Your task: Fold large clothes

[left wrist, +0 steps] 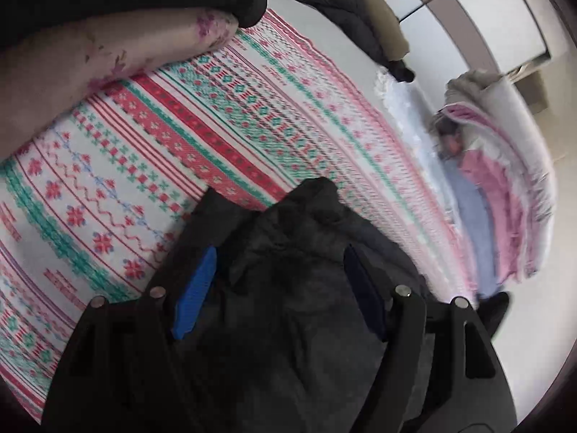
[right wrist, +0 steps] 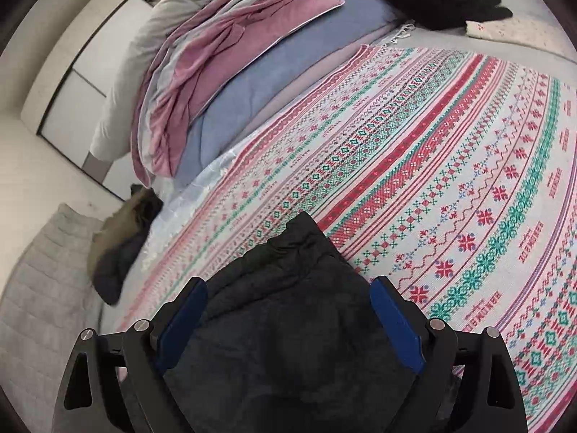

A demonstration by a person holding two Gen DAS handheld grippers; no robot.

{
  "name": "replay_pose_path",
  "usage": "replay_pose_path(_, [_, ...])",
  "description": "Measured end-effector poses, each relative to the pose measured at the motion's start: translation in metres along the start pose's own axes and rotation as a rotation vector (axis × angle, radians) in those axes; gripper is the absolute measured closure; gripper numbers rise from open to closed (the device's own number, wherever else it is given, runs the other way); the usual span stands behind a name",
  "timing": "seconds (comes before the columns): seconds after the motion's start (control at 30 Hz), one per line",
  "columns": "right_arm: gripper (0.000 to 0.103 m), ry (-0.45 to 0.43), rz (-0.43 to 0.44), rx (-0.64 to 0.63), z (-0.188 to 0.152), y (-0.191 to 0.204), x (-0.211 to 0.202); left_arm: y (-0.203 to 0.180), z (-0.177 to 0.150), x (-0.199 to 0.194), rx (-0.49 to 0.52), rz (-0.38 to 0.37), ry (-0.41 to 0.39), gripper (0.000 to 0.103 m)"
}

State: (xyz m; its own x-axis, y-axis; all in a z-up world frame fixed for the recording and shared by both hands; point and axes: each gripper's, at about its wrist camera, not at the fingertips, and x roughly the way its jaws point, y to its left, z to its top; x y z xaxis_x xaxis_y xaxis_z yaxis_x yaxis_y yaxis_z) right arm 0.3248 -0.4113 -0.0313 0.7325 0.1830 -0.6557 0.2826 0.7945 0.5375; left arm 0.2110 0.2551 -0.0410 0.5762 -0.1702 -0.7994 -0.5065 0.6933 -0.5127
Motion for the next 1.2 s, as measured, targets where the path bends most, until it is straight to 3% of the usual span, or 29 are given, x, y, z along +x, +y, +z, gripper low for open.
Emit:
replay_pose_path(0.07, [0.016, -0.007, -0.026, -0.073, 0.001, 0.004, 0.007, -0.006, -0.001, 0.008, 0.056, 0.059, 0.007, 0.03])
replay_pose_path(0.13, [0.032, -0.023, -0.044, -0.135, 0.0, 0.01, 0.012, -0.008, -0.003, 0.017, 0.078, 0.085, 0.008, 0.034])
replay_pose_path(0.2, [0.068, 0.001, -0.046, -0.18, 0.004, 0.014, 0.024, -0.009, -0.005, 0.021, 0.089, 0.135, -0.004, 0.068])
replay_pose_path(0.27, [0.092, 0.047, -0.082, -0.196, 0.0, 0.014, 0.042, -0.01, -0.005, 0.021, 0.101, 0.152, -0.025, 0.086])
replay_pose_path(0.37, [0.096, 0.047, -0.089, -0.206, -0.002, 0.014, 0.052, -0.01, 0.0, 0.017, 0.084, 0.144, -0.071, 0.093])
replay_pose_path(0.53, [0.097, -0.033, -0.12, -0.264, 0.002, 0.039, 0.037, -0.013, 0.001, 0.015, 0.068, 0.145, -0.11, 0.094])
replay_pose_path(0.73, [0.096, 0.02, -0.233, -0.254, -0.011, 0.026, 0.058, -0.011, -0.001, 0.03, 0.064, 0.161, -0.064, 0.087])
replay_pose_path(0.83, [0.091, 0.005, -0.224, -0.218, -0.009, 0.022, 0.055, -0.007, 0.0, 0.026, 0.03, 0.148, -0.06, 0.083])
replay_pose_path(0.9, [0.084, 0.014, -0.201, -0.195, -0.006, 0.024, 0.048, -0.005, 0.0, 0.021, 0.007, 0.143, -0.049, 0.07])
replay_pose_path(1.03, [0.07, -0.032, -0.116, -0.159, -0.003, 0.042, 0.006, -0.005, 0.0, -0.002, -0.025, 0.142, -0.073, 0.058])
replay_pose_path(1.1, [0.045, -0.042, -0.079, -0.174, -0.007, 0.055, -0.017, -0.008, -0.003, -0.023, -0.019, 0.159, -0.123, 0.052])
replay_pose_path(1.2, [0.033, -0.082, -0.003, -0.207, -0.024, 0.07, -0.055, -0.021, -0.013, -0.054, 0.009, 0.161, -0.207, 0.048])
